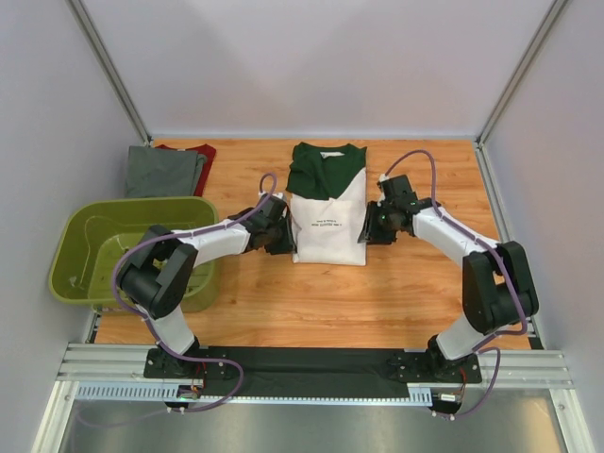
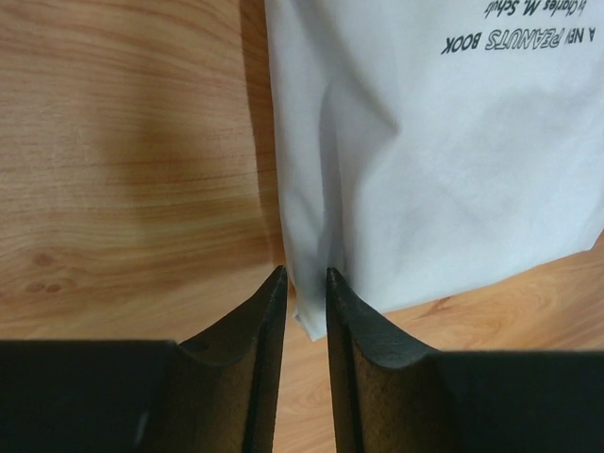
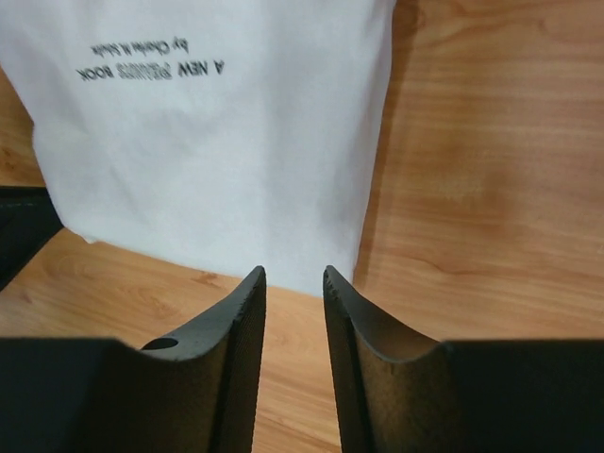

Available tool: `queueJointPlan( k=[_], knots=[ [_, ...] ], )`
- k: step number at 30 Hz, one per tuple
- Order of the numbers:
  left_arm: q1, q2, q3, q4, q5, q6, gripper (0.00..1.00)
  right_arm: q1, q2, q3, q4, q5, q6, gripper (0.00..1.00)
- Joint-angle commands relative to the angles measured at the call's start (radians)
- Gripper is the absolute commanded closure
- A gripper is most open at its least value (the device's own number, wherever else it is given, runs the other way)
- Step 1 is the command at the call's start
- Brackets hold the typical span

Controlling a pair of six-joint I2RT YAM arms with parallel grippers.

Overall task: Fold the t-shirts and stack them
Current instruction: Fold the tshirt

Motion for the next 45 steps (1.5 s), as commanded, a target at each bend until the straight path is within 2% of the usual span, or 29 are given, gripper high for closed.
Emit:
queueJointPlan(
  k=[1,2,6,9,10,15,18,19,21,22,24,37,45],
  knots=[
    [-0.007,-0.017,-0.011,0.038,0.012,0.011,0.70,0.002,-0.014,-0.078,0.003,-0.041,0.017,0.65],
    [-0.007,-0.017,-0.013,0.041,0.011,0.009,0.71,0.002,-0.004,-0.084,0.007,-0.052,0.017,0.64],
    [-0.007,-0.014,-0.010,0.036,0.000,0.009,0.84,0.018,0.022,-0.081,0.015,-0.075,0.015,0.59],
    [-0.007,-0.016,-0.005,0.025,-0.012,0.010,0.99,0.030,0.032,-0.078,0.026,-0.076,0.017,0.56],
    [-0.007,-0.017,-0.005,0.025,-0.012,0.012,1.00,0.030,0.041,-0.076,0.026,-0.076,0.017,0.56],
    [-0.007,-0.026,-0.008,0.019,-0.029,0.023,1.00,0.030,0.078,-0.078,0.030,-0.076,0.011,0.58],
    [-0.007,-0.045,-0.016,0.018,-0.035,0.035,1.00,0.030,0.096,-0.082,0.023,-0.052,0.003,0.67],
    [-0.007,-0.055,-0.018,0.016,-0.035,0.037,1.00,0.030,0.108,-0.079,0.020,-0.041,0.001,0.74],
    [-0.007,-0.066,-0.025,0.016,-0.040,0.041,1.00,0.030,0.119,-0.073,0.007,-0.026,-0.011,0.82],
    [-0.007,-0.077,-0.028,0.018,-0.040,0.041,1.00,0.030,0.127,-0.073,0.006,-0.012,-0.012,0.92],
    [-0.007,-0.097,-0.045,0.019,-0.048,0.037,1.00,0.031,0.125,-0.075,-0.008,0.021,-0.015,1.00],
    [0.000,-0.155,-0.081,-0.007,-0.101,0.058,1.00,0.030,0.090,-0.090,-0.063,0.151,-0.023,1.00],
    [0.005,-0.203,-0.074,-0.051,-0.163,0.142,1.00,0.028,0.090,-0.082,-0.097,0.195,-0.035,1.00]
  ],
)
